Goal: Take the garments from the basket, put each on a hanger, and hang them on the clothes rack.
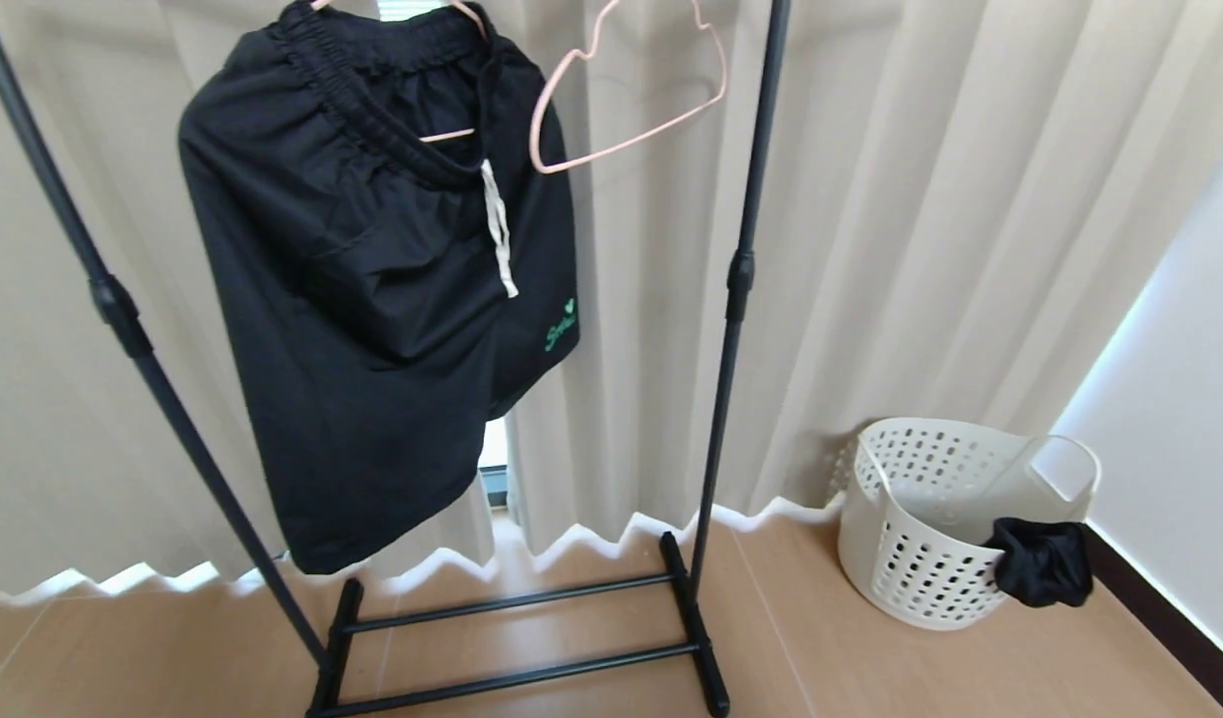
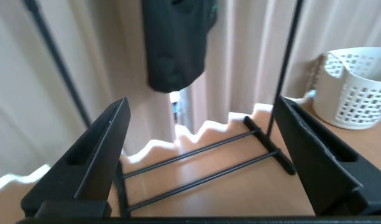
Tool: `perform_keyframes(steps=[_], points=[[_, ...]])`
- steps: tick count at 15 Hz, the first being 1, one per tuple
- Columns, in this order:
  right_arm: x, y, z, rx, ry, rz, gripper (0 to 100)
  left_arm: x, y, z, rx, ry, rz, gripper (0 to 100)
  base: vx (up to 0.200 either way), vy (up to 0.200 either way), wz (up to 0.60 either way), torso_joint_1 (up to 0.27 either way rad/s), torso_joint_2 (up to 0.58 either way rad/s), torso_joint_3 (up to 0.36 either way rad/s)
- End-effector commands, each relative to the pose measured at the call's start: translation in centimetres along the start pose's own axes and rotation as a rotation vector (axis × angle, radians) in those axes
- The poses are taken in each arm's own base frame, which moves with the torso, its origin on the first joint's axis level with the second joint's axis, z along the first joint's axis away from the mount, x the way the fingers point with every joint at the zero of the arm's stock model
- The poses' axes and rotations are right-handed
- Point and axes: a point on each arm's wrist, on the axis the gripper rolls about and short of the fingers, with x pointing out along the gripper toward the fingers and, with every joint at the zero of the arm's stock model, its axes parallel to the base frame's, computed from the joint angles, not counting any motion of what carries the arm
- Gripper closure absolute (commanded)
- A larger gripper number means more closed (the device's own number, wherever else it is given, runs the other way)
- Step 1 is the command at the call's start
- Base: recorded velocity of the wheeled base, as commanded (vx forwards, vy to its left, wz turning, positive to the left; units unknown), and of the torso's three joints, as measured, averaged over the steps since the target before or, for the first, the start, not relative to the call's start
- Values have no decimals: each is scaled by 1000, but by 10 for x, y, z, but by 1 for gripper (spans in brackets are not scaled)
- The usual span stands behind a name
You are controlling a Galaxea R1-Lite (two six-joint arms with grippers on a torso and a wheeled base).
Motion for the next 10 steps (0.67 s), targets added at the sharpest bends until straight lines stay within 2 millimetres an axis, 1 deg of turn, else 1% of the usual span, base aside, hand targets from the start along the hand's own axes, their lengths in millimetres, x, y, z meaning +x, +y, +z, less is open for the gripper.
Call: perform_keyframes(steps=[1, 10], points=[[0, 0, 0, 1, -1, 1, 0, 0, 0, 0, 0, -1, 0, 0, 0, 0, -600, 7, 2, 2], [0, 0, 0, -1, 1, 1, 0, 0, 0, 0, 0, -1, 0, 0, 0, -200, 0, 3, 0, 2]])
